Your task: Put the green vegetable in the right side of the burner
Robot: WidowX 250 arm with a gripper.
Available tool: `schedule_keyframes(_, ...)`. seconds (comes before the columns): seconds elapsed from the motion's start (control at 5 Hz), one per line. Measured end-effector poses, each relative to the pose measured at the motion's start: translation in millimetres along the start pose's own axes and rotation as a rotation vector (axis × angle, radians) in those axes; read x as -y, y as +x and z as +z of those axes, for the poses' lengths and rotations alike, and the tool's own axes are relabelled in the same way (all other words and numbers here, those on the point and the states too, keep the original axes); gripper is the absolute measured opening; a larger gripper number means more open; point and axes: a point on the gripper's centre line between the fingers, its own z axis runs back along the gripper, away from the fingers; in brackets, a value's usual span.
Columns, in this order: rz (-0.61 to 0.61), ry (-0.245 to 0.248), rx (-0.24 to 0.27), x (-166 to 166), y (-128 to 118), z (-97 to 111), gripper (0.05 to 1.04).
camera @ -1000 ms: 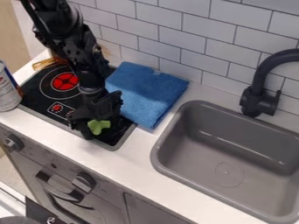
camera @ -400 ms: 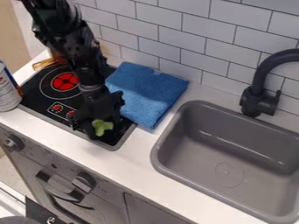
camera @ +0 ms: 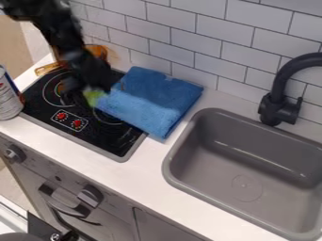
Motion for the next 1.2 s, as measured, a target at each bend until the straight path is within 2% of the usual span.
schedule_keyframes(0.2,0.147,0.103,-0.055,-21,-44,16,0.750)
schedule_keyframes(0.4,0.278,0.171,-0.142,-31,-73,12,0.750)
schedule_keyframes(0.6,0.330,0.153,-0.198,-37,-90,7,0.750)
schedule_keyframes(0.8,0.311,0.085,-0.188,-32,-90,0,0.750)
schedule_keyframes(1.0,0.294,0.038,-0.214,-26,-90,-19,0.750)
schedule_keyframes(1.2,0.226,0.033,-0.199,-22,-86,-34,0.750)
